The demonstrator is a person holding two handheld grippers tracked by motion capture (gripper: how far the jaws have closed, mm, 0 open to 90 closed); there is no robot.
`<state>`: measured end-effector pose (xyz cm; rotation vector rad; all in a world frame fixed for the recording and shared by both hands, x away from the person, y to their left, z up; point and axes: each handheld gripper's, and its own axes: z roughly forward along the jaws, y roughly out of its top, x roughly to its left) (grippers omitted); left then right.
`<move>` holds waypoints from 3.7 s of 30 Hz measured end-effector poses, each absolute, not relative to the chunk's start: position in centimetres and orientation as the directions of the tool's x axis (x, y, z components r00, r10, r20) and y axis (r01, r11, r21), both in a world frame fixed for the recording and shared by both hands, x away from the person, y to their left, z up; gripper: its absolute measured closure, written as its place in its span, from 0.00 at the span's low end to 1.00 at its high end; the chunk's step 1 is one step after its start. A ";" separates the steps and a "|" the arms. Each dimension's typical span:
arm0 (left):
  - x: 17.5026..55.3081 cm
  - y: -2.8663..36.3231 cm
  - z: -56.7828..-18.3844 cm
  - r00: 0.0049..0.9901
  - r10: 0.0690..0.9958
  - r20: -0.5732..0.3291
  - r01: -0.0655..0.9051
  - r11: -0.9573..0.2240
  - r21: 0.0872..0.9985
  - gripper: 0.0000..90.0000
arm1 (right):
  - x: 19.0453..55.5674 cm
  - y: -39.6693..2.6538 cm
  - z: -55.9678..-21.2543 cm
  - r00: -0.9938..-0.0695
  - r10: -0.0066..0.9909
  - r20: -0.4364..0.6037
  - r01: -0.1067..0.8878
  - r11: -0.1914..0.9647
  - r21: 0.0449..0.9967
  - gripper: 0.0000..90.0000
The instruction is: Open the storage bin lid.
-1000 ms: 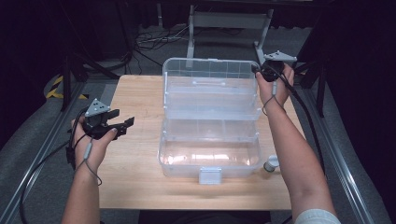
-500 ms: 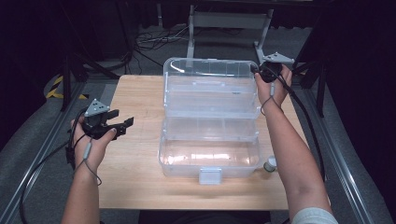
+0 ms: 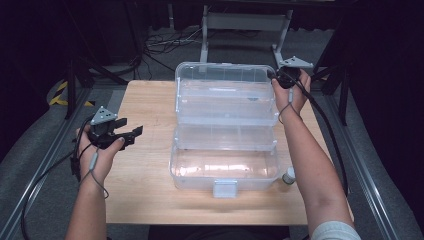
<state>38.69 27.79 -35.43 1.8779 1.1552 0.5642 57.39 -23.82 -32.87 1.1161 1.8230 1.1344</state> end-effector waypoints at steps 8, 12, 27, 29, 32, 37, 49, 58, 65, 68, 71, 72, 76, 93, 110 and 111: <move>38.8 27.8 -35.6 0.475 0.879 -0.047 0.505 -0.228 0.833 0.39 | 57.7 -24.0 -33.3 -0.390 0.913 -0.117 0.293 0.243 0.925 0.92; 38.8 27.8 -35.7 0.476 0.878 -0.046 0.506 -0.231 0.831 0.39 | 58.0 -24.1 -33.6 -0.405 0.906 -0.121 0.289 0.253 0.923 0.92; 39.0 28.2 -36.1 0.466 0.883 -0.065 0.524 -0.215 0.824 0.39 | 59.6 -24.8 -35.0 -0.467 0.878 -0.106 0.293 0.266 0.918 0.91; 39.0 28.3 -36.2 0.463 0.884 -0.066 0.527 -0.215 0.822 0.39 | 59.7 -24.7 -35.1 -0.470 0.877 -0.104 0.295 0.267 0.917 0.91; 39.0 28.4 -36.2 0.463 0.884 -0.065 0.524 -0.213 0.825 0.39 | 60.0 -24.8 -35.4 -0.476 0.874 -0.097 0.303 0.267 0.915 0.91; 39.1 28.5 -36.3 0.461 0.885 -0.067 0.527 -0.213 0.823 0.39 | 60.2 -24.9 -35.7 -0.484 0.870 -0.089 0.304 0.263 0.916 0.91; 39.3 28.7 -36.7 0.460 0.884 -0.076 0.540 -0.211 0.815 0.39 | 61.0 -25.2 -36.7 -0.506 0.860 -0.056 0.322 0.249 0.913 0.90; 39.4 28.7 -36.9 0.457 0.886 -0.083 0.544 -0.204 0.814 0.39 | 61.5 -25.4 -37.4 -0.522 0.852 -0.036 0.328 0.240 0.914 0.90; 39.6 29.0 -37.0 0.455 0.887 -0.082 0.547 -0.206 0.812 0.39 | 61.8 -25.4 -37.7 -0.524 0.851 -0.021 0.349 0.237 0.907 0.90; 39.6 29.1 -37.0 0.453 0.888 -0.085 0.549 -0.203 0.811 0.39 | 62.0 -25.4 -37.9 -0.527 0.850 -0.014 0.357 0.236 0.904 0.90; 39.5 29.1 -37.1 0.452 0.888 -0.086 0.548 -0.200 0.812 0.39 | 62.1 -25.5 -38.1 -0.529 0.849 -0.003 0.365 0.231 0.902 0.90; 39.5 29.1 -37.1 0.452 0.888 -0.087 0.548 -0.199 0.812 0.39 | 62.2 -25.5 -38.2 -0.531 0.848 -0.002 0.366 0.231 0.902 0.90; 39.5 29.2 -37.1 0.452 0.888 -0.086 0.549 -0.201 0.811 0.39 | 62.4 -25.5 -38.4 -0.530 0.848 0.011 0.381 0.227 0.896 0.90; 39.6 29.2 -37.3 0.455 0.886 -0.088 0.556 -0.206 0.805 0.39 | 62.8 -25.5 -39.2 -0.532 0.846 0.018 0.404 0.236 0.884 0.89; 39.6 29.1 -37.3 0.457 0.885 -0.085 0.554 -0.209 0.806 0.39 | 63.1 -25.5 -40.1 -0.527 0.850 0.024 0.423 0.237 0.875 0.89; 39.6 29.1 -37.3 0.457 0.885 -0.085 0.553 -0.209 0.807 0.38 | 63.1 -25.5 -40.1 -0.527 0.849 0.024 0.422 0.238 0.875 0.89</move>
